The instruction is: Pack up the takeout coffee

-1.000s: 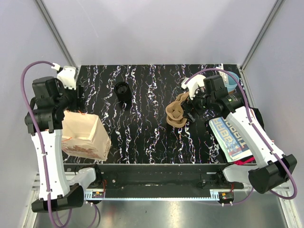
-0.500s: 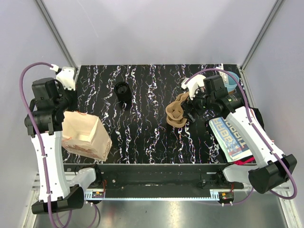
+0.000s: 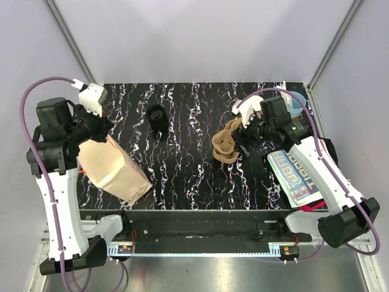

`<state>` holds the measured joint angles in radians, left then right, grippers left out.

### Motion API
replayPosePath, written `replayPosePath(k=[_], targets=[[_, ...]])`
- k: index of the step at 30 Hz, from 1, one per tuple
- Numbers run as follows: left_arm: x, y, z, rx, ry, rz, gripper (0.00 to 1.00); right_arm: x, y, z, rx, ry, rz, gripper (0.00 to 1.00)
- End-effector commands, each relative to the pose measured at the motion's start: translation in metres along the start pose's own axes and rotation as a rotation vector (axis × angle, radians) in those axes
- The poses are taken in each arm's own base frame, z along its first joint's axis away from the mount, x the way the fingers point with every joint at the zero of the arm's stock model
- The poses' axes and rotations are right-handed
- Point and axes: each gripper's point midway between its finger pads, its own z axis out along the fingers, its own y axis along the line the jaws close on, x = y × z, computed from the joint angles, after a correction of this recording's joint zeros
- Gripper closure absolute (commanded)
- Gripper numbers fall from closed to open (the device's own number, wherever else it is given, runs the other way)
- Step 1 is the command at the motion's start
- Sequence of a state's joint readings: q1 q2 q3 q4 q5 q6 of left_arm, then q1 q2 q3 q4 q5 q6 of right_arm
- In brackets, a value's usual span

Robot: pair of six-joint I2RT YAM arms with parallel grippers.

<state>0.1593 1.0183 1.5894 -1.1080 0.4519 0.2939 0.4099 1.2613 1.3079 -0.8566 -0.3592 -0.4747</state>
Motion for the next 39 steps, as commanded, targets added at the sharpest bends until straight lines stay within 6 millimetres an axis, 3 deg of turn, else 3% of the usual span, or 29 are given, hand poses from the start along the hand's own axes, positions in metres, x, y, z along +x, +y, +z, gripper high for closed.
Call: replayPosePath(k=[1, 11, 19, 26, 35, 39], targets=[[-0.027, -0.039, -0.005, 0.214, -0.1, 0.119, 1.0, -0.016, -0.005, -0.003, 0.03, -0.056, -0.016, 0.13], [-0.027, -0.101, 0.008, 0.413, -0.058, 0.291, 1.0, -0.016, -0.01, -0.004, 0.061, -0.059, -0.011, 0.13], [-0.032, -0.127, 0.031, 0.46, -0.054, 0.379, 1.0, -0.015, -0.018, -0.003, 0.101, -0.054, -0.009, 0.12], [-0.027, -0.168, 0.05, 0.566, -0.039, 0.534, 1.0, -0.013, -0.029, 0.003, 0.141, -0.035, -0.011, 0.12], [-0.031, -0.203, 0.044, 0.742, -0.129, 0.683, 0.99, -0.011, -0.068, 0.026, 0.174, 0.038, 0.019, 0.12], [-0.032, -0.214, 0.041, 0.78, -0.148, 0.702, 0.99, -0.008, -0.084, 0.045, 0.171, 0.08, 0.025, 0.12]])
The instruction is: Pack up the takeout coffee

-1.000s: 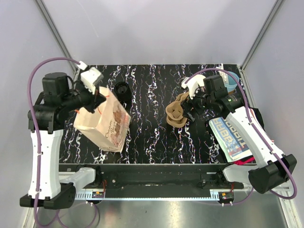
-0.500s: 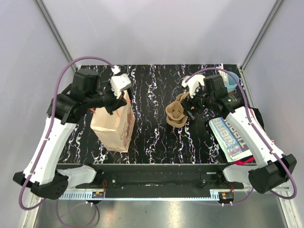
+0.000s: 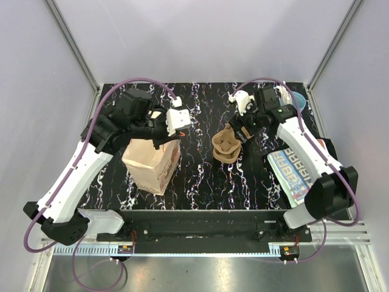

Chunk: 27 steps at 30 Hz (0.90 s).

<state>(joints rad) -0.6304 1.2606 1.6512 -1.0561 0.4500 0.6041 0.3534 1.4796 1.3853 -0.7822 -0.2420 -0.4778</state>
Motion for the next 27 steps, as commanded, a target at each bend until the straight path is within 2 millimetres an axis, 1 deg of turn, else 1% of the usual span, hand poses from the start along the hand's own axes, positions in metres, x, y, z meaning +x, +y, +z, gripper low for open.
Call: replayPosePath(k=[1, 5, 8, 12, 13, 15, 16, 18, 19, 20, 21, 23, 24, 25, 26, 27], targets=[[-0.036, -0.004, -0.006, 0.024, -0.122, 0.108, 0.99, -0.026, -0.023, 0.003, 0.051, -0.039, -0.03, 0.12], [-0.037, -0.011, -0.006, 0.043, -0.133, 0.121, 1.0, -0.025, -0.029, 0.021, 0.038, -0.006, -0.021, 0.13], [-0.034, -0.012, -0.005, 0.04, -0.122, 0.126, 0.88, -0.023, -0.029, 0.037, 0.012, 0.016, -0.01, 0.14], [-0.028, -0.016, -0.004, 0.049, -0.111, 0.121, 0.57, -0.018, -0.03, 0.049, 0.002, 0.044, -0.002, 0.16], [-0.03, -0.016, -0.005, 0.044, -0.119, 0.122, 0.47, -0.016, -0.031, 0.051, 0.002, 0.05, -0.001, 0.16], [-0.035, -0.015, -0.013, 0.014, -0.141, 0.121, 0.31, -0.013, -0.032, 0.057, -0.003, 0.068, -0.001, 0.17], [-0.038, -0.013, -0.018, -0.004, -0.152, 0.12, 0.17, -0.012, -0.032, 0.058, -0.003, 0.073, 0.0, 0.17], [-0.049, -0.011, -0.034, -0.06, -0.192, 0.107, 0.04, -0.011, -0.032, 0.062, -0.013, 0.085, 0.001, 0.18], [-0.053, -0.01, -0.042, -0.082, -0.211, 0.108, 0.01, -0.012, -0.032, 0.063, -0.015, 0.084, 0.001, 0.18], [-0.055, -0.01, -0.048, -0.106, -0.221, 0.099, 0.01, -0.01, -0.032, 0.066, -0.019, 0.092, 0.004, 0.19], [-0.06, -0.011, -0.062, -0.136, -0.254, 0.108, 0.01, -0.01, -0.032, 0.067, -0.025, 0.094, 0.004, 0.19], [-0.061, -0.006, -0.074, -0.19, -0.268, 0.09, 0.01, -0.007, -0.03, 0.071, -0.037, 0.11, 0.008, 0.21], [-0.063, -0.004, -0.083, -0.224, -0.287, 0.091, 0.01, -0.007, -0.03, 0.071, -0.042, 0.114, 0.009, 0.22], [-0.06, 0.002, -0.089, -0.264, -0.285, 0.08, 0.01, -0.006, -0.028, 0.073, -0.048, 0.12, 0.01, 0.23], [-0.052, 0.011, -0.091, -0.321, -0.259, 0.056, 0.01, -0.004, -0.027, 0.075, -0.053, 0.128, 0.01, 0.24], [-0.053, 0.019, -0.099, -0.379, -0.269, 0.055, 0.01, -0.002, -0.025, 0.076, -0.057, 0.135, 0.009, 0.25]])
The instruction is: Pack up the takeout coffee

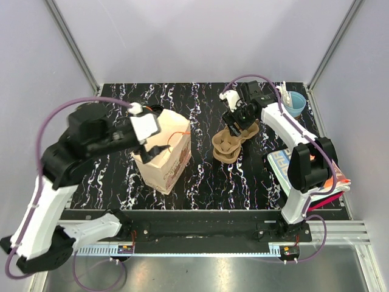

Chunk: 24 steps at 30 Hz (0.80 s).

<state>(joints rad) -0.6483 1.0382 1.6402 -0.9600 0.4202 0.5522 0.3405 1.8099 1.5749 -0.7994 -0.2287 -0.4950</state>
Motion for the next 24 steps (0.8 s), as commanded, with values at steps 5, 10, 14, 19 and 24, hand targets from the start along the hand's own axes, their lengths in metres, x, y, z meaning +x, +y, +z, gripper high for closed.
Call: replayPosePath(k=[5, 10, 14, 19, 24], targets=[[0.026, 0.069, -0.034, -0.443, 0.064, -0.071, 0.01, -0.006, 0.006, 0.004, -0.024, 0.011, -0.017, 0.28], [0.047, 0.07, -0.042, -0.497, 0.089, -0.108, 0.01, -0.001, 0.009, 0.009, -0.029, 0.031, -0.019, 0.3], [0.062, 0.074, -0.049, -0.555, 0.111, -0.141, 0.01, 0.004, 0.013, 0.014, -0.045, 0.044, -0.015, 0.3], [0.068, 0.075, -0.052, -0.569, 0.101, -0.172, 0.01, 0.011, 0.015, 0.018, -0.055, 0.064, -0.009, 0.3], [0.068, 0.075, -0.057, -0.587, 0.092, -0.186, 0.01, 0.016, 0.017, 0.023, -0.062, 0.083, -0.006, 0.31]])
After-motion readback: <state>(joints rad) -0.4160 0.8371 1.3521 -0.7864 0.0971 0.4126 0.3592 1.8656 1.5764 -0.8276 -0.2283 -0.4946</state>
